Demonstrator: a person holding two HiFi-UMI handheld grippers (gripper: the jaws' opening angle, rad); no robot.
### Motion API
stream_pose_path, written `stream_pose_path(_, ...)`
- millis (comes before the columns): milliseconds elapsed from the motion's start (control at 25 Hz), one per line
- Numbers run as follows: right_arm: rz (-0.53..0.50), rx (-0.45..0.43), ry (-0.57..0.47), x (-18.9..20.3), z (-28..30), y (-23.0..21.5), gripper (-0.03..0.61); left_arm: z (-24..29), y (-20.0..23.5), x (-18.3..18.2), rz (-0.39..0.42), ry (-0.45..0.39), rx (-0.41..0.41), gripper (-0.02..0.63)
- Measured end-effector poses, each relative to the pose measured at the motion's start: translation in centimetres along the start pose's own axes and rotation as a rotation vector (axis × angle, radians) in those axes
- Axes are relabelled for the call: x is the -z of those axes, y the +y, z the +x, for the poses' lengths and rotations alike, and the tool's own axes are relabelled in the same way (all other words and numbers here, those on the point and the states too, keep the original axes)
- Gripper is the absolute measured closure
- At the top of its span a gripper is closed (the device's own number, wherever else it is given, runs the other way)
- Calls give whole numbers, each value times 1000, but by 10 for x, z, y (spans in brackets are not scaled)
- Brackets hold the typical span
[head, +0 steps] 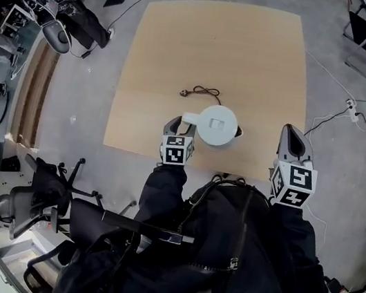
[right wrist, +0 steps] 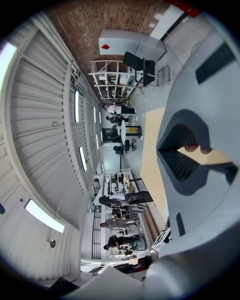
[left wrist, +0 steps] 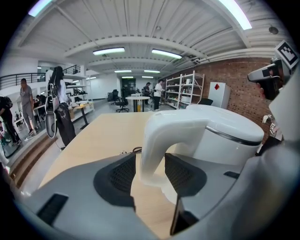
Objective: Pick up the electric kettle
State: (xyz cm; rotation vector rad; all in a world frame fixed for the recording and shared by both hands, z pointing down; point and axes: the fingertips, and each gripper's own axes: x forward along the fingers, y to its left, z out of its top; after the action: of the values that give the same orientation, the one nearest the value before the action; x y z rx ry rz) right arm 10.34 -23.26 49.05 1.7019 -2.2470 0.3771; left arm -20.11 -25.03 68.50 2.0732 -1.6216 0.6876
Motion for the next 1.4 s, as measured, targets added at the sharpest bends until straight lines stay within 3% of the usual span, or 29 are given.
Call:
stream_pose_path(760,13,44,20,6,-2,-16,575,20,1,-10,-22,-36,21,439)
stream_pose_path(1160,9,31,22,9,-2,-14,575,16,-2,-9,19,-60,14,454)
stream_pose_path(1400,7,31,20,9,-4,-15,575,17,-6,-16,-17,-86,20,454)
